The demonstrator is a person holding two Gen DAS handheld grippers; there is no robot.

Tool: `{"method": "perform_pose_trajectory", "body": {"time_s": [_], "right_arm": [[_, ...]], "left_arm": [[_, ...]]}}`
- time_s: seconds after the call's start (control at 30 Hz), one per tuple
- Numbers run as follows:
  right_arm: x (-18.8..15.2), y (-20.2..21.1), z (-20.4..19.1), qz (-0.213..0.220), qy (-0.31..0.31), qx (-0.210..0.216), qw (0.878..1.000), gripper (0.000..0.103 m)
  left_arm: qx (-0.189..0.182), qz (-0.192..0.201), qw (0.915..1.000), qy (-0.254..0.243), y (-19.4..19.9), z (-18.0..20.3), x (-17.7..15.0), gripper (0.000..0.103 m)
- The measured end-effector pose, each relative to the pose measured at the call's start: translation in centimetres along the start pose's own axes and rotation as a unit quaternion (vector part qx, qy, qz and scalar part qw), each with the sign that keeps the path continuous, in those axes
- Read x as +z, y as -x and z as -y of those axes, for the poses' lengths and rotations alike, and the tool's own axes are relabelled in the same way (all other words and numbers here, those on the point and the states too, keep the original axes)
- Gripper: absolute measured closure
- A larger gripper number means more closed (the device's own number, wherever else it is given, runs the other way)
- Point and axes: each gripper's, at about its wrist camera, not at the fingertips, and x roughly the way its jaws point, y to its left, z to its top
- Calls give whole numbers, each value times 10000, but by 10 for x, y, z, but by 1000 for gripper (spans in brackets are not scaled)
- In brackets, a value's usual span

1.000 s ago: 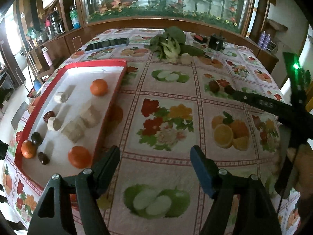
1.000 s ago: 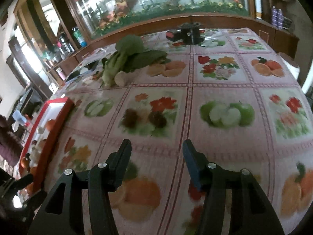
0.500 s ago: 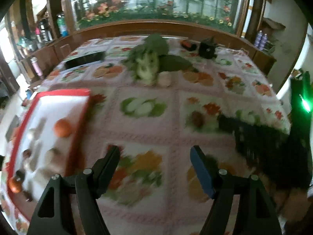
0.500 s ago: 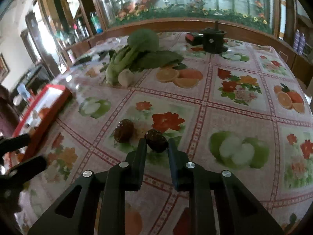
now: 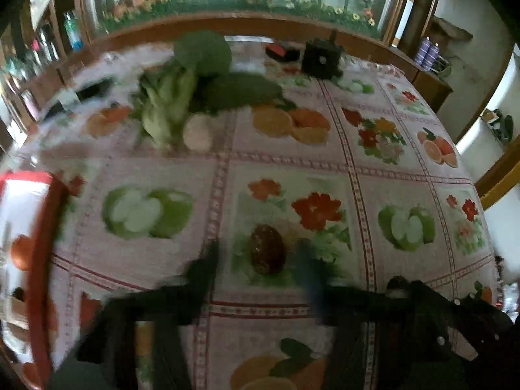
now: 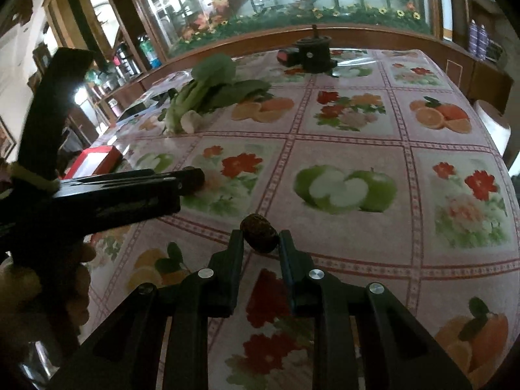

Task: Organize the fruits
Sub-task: 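Grasp a reddish-brown date with the right gripper while the left gripper grasps another date, then carry both dates with both grippers over the tray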

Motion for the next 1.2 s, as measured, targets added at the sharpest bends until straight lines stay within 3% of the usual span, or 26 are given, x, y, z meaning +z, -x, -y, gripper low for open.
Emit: {"method": "perform_pose_trajectory", "body": {"time_s": [0.03,0.3,0.67,0.97,1.2], "right_arm": [[-1,1,0,5,-19,-10,10000,81],[-10,15,-7,163,-148,-91,9997,81],[-45,36,-38,157,-137,-344,9992,81],[-70,46,-69,105,-178,-446,9988,81],[-68,37,-100,43,-115,-456,9989,81]], "left_arm": [[-15,140,9999,5,3,-1,-1,79],[-729,210,9967,286,20,-22,-23,78],[-596,203,9979,-132,61,-38,-98,78],[-578,218,9975,-357,90,-53,-130,78],[-658,359,9963,-432,112,-76,-136,78]]}}
